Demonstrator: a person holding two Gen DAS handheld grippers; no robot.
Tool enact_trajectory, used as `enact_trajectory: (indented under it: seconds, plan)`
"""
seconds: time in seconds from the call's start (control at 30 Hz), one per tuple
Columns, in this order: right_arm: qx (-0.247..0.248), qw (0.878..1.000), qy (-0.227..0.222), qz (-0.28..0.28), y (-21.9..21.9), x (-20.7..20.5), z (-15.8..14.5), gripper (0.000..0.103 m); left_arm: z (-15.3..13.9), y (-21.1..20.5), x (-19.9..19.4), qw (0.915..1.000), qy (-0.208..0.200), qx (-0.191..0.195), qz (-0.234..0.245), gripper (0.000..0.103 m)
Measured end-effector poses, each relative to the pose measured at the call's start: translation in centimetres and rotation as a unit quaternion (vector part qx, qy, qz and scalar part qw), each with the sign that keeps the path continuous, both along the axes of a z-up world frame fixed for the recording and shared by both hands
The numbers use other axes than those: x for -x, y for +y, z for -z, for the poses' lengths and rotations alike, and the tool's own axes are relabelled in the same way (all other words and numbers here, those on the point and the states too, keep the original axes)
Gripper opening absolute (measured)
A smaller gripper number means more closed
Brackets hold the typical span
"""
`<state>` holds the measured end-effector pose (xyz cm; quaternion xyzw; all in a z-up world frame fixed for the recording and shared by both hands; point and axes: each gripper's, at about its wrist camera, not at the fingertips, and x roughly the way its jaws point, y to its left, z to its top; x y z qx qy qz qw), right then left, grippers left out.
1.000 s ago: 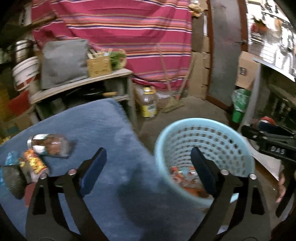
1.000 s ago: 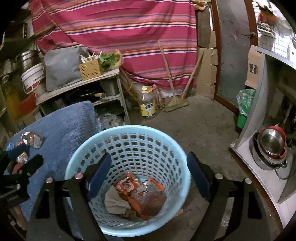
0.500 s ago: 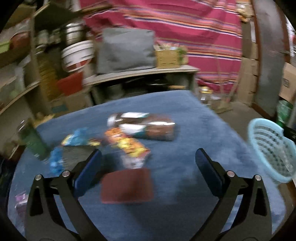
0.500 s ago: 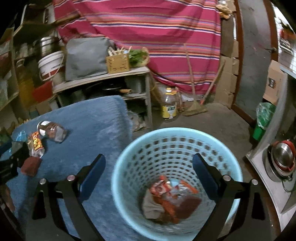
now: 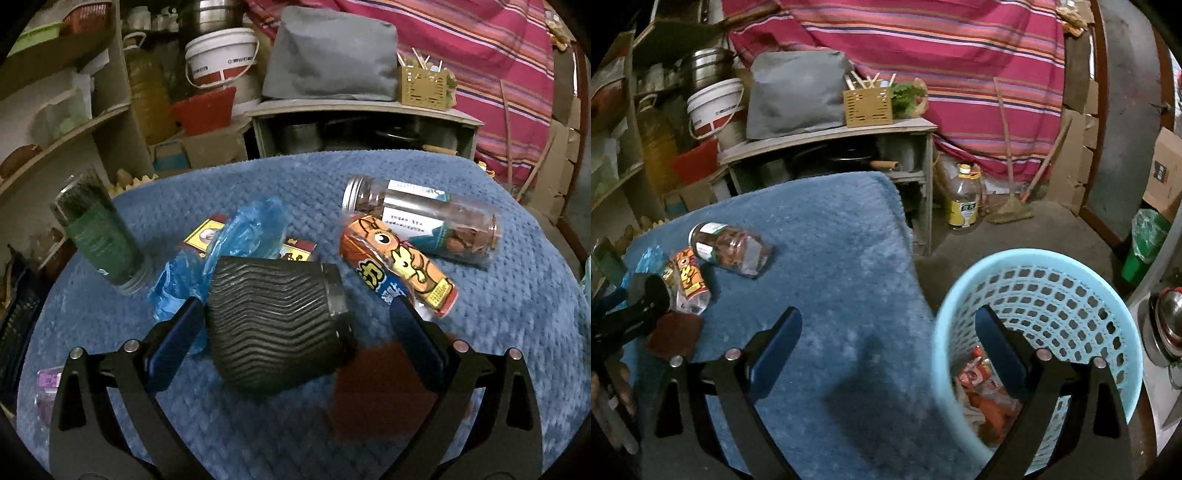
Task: Collect trash
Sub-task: 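Grasp the black ribbed cup with the left tool, then grasp the second maroon scouring pad with the right tool while the left holds the cup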
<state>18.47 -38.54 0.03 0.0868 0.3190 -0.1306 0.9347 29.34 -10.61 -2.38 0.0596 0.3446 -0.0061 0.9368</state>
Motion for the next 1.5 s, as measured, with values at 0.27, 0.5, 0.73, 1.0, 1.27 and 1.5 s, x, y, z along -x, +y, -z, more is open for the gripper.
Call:
enact_trajectory:
  seconds: [0.27, 0.5, 0.73, 1.0, 1.27, 1.5]
  plan:
    - [0.007, 1.0, 0.01, -0.013, 1.4, -0.3, 0.5, 0.093, 0.5, 1.6, -0.3, 0.9997, 0.016, 0.02, -0.005, 0.092]
    - [0.01, 1.0, 0.014, -0.022, 2.1, -0.3, 0.5, 0.093, 1.2, 2.1, -0.1, 0.9989, 0.029, 0.037, 0.006, 0.078]
    - [0.015, 0.999, 0.01, -0.03, 3.1, -0.5, -0.1, 0.093, -0.8, 3.2, 1.9, 0.9986, 0.005, 0.052, 0.014, 0.075]
    - [0.014, 0.998, 0.01, -0.059, 7.3, -1.4, -0.1, 0.093, -3.6, 6.9, 5.3, 0.9973, -0.019, 0.065, 0.029, 0.07]
    - [0.04, 0.994, 0.026, -0.102, 13.6, -2.8, 0.8, 0.093, -4.7, 11.8, 7.8, 0.9979, -0.037, 0.049, 0.019, 0.07]
    - [0.014, 0.991, 0.044, -0.128, 18.5, -4.1, 2.0, 0.093, -2.8, 16.2, 7.0, 0.9975, -0.016, 0.068, -0.002, 0.07]
